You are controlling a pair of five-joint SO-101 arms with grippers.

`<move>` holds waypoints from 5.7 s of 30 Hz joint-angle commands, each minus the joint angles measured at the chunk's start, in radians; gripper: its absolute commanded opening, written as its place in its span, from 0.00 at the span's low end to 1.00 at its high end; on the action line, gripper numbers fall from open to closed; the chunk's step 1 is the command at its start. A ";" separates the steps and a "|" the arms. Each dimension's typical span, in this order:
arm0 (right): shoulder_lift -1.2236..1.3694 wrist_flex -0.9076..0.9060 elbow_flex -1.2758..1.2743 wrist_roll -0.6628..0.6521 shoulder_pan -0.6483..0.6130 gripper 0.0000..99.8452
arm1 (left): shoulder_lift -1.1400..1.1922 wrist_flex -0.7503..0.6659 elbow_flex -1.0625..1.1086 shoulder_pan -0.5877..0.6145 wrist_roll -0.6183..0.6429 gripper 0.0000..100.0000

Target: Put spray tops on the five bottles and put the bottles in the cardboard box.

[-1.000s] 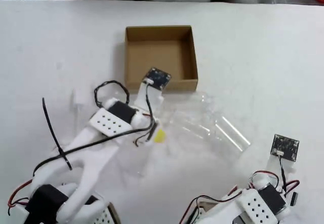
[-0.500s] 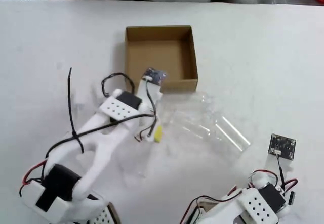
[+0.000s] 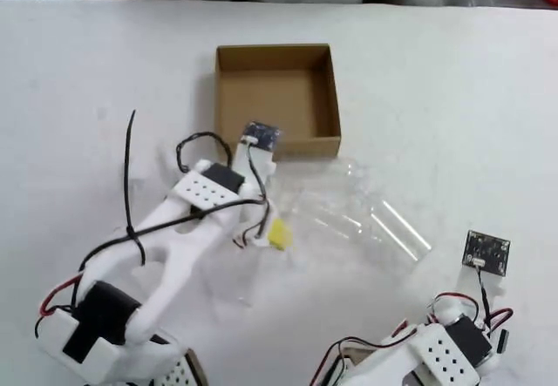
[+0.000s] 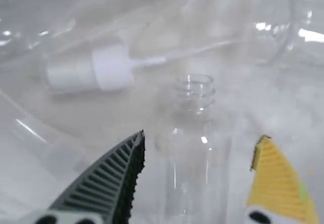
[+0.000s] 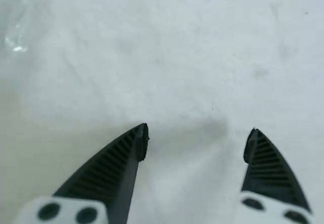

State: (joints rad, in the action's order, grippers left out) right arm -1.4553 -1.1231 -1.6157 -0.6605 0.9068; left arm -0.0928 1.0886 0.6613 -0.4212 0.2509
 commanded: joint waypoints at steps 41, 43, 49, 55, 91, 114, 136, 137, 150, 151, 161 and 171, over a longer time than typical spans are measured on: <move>0.007 0.025 0.009 -0.012 -0.012 0.28 | 0.265 0.003 -0.170 -0.019 -0.127 0.11; 0.007 0.030 0.009 -0.012 -0.012 0.28 | 0.254 0.003 -0.170 -0.021 -0.129 0.11; 0.007 0.031 0.008 -0.017 -0.013 0.28 | 0.044 0.084 -0.130 -0.021 -0.133 0.11; 0.010 0.031 0.008 -0.054 -0.013 0.28 | -0.309 0.068 0.020 0.053 -0.135 0.11; 0.041 -0.183 0.427 -0.014 -0.378 0.28 | -1.337 -0.322 0.700 1.058 -0.089 0.11; 0.975 -0.553 1.261 0.305 -1.313 0.28 | -1.339 -0.451 0.789 1.122 -0.091 0.11; 1.041 -0.378 1.264 0.336 -1.500 0.21 | -0.357 -0.546 0.341 1.133 -0.094 0.11; 1.041 -0.355 1.264 0.336 -1.511 0.19 | -0.318 -0.546 0.318 1.141 -0.094 0.11; 1.188 0.030 1.088 0.038 -1.649 0.16 | -0.004 -0.545 0.150 1.155 -0.095 0.11; 1.211 0.067 1.086 0.017 -1.649 0.16 | -0.004 -0.545 0.150 1.153 -0.095 0.11; 1.406 0.285 1.097 -0.054 -1.689 0.20 | 0.001 -0.546 0.150 1.150 -0.095 0.11; 1.596 0.312 1.241 -0.054 -1.670 0.20 | 0.002 -0.546 0.150 1.150 -0.097 0.11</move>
State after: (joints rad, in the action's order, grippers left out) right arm 0.1235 -0.8286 -0.4450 -0.7035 -0.7764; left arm -0.1020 0.5608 0.8347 0.7219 0.1557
